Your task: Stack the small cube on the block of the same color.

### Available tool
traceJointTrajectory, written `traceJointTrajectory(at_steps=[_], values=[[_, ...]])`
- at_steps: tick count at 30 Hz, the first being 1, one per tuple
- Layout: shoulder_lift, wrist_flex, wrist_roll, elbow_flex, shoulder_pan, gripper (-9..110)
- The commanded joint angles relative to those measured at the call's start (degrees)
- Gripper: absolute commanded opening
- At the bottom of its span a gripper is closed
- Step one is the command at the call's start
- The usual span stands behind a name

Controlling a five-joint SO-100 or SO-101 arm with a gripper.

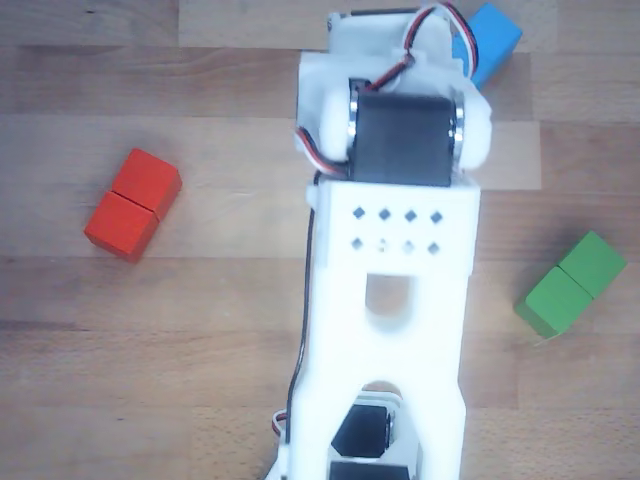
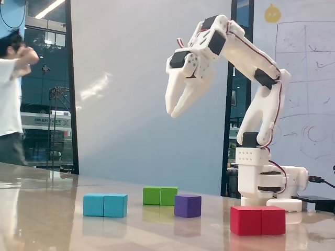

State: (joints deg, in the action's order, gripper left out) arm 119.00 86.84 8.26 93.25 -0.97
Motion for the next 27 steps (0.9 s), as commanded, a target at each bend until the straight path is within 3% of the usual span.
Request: traceJointTrajectory(at_steps=[1, 17, 27], values=[[9.2, -0.5, -0.6, 3.5, -1.1, 1], [47.9, -19.5, 0.1, 49.7, -1.2, 1], [68.9, -15.6, 0.1, 71.8, -1.2, 1]])
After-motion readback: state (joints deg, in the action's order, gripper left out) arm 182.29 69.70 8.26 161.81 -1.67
